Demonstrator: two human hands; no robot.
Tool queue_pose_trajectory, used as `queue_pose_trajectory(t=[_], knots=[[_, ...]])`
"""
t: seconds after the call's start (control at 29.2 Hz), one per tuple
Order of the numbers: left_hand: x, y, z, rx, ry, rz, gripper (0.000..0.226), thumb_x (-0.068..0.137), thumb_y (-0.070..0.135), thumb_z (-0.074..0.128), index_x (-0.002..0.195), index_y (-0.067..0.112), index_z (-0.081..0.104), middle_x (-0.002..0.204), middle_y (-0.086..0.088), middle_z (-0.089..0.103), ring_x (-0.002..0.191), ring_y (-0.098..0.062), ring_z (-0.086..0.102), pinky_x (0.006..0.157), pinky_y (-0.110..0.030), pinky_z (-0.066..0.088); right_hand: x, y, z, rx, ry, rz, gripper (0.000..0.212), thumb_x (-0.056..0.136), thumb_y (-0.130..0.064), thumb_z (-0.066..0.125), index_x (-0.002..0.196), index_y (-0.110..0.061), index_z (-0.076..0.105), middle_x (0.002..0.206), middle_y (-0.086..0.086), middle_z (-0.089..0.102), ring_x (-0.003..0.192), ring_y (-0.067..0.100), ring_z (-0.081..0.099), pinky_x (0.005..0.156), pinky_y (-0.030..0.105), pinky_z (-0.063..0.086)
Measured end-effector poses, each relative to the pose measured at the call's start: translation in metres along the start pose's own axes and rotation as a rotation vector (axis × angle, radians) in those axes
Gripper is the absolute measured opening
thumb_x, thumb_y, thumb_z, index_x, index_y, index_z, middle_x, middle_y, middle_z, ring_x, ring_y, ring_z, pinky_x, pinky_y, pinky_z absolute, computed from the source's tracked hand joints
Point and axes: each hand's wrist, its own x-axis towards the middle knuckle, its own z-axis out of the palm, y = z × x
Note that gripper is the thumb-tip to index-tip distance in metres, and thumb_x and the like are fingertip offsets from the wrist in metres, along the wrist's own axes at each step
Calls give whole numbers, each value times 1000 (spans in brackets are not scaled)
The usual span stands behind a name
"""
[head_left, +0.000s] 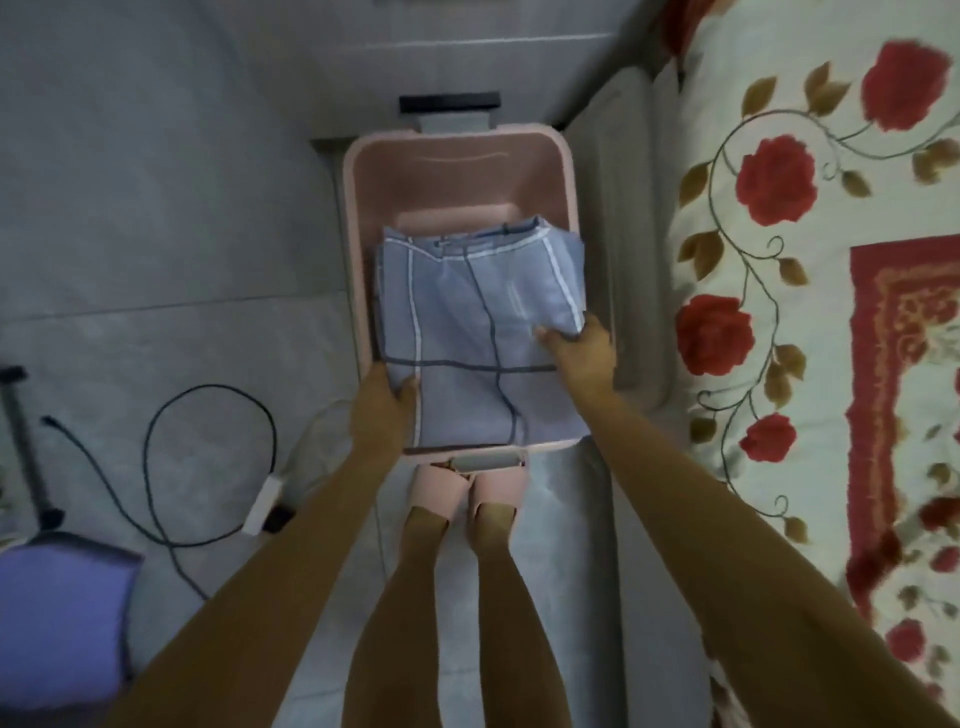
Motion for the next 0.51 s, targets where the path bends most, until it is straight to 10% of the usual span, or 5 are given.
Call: queue_pose_trajectory(t=[0.17,0.31,0.51], knots=[[19,-13,6,9,44,-3,27,92,3,53,117,-7,52,103,-10,56,93,-19,52,80,-20,38,13,13,15,-22,108,-225,52,87,-6,58,136,-4,42,130,14,52,116,21,50,86,9,32],[21,-21,25,359,20,79,52,81,-3,59,130,-3,42,131,-26,43,113,-39,47,93,-43,42,19,25,43,-548,163,-515,70,73,9,56,139,-7,40,134,20,43,112,36,50,91,37,45],[47,-12,64,811,-295,204,42,93,10,48,134,12,42,137,-14,37,120,-30,43,84,-38,45,43,38,72,-1224,-403,-350,67,99,-13,43,149,-1,-1,155,21,11,135,30,35,101,35,40]])
